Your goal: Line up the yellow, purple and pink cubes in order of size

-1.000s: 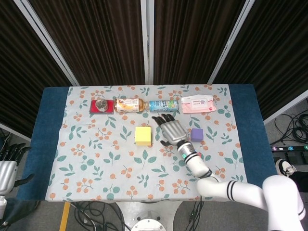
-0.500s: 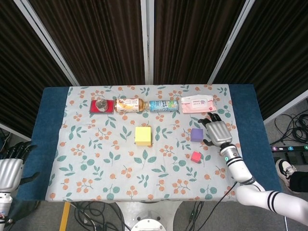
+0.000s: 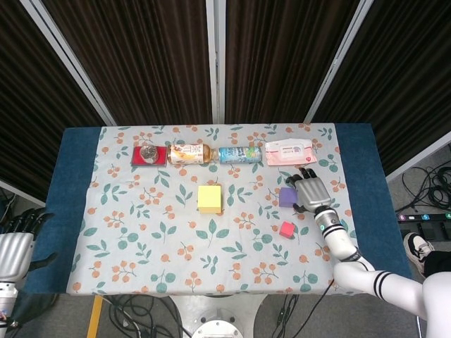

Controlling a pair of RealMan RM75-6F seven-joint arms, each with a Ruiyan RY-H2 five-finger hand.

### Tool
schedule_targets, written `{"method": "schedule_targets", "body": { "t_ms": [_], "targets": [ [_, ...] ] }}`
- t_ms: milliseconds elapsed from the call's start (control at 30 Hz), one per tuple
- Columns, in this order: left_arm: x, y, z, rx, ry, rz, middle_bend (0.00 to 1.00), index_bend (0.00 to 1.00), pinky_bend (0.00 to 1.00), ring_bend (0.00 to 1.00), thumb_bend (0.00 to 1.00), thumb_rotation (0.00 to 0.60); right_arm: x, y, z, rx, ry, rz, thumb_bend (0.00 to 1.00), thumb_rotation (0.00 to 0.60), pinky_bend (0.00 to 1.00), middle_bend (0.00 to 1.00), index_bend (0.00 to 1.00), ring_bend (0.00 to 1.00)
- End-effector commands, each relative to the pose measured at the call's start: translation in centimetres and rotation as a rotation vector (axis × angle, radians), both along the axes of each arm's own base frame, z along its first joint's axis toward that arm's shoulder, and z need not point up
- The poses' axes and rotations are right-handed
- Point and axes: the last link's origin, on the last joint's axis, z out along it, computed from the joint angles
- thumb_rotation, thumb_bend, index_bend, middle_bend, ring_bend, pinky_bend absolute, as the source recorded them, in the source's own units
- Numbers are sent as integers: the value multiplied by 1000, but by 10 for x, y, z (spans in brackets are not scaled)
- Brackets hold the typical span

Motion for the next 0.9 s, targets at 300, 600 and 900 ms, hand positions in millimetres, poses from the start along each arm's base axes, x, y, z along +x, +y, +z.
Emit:
{"method": "schedule_targets", "body": {
  "t_ms": [300, 600, 900],
  "targets": [
    [0, 4, -2, -7, -1, -4, 250, 264, 190, 136, 13, 600, -3, 0, -7, 11, 3, -18, 160, 600, 66, 293, 305, 32],
    [-1, 4, -2, -9, 1, -1, 251, 264, 191, 136, 13, 600, -1, 0, -10, 9, -12, -12, 180, 600, 67, 327, 353, 54],
    [0, 4, -2, -9, 4, -1, 250, 264, 191, 136, 13, 600, 20, 6, 3, 15, -89, 43, 195, 600, 67, 349, 396, 75]
  ]
}}
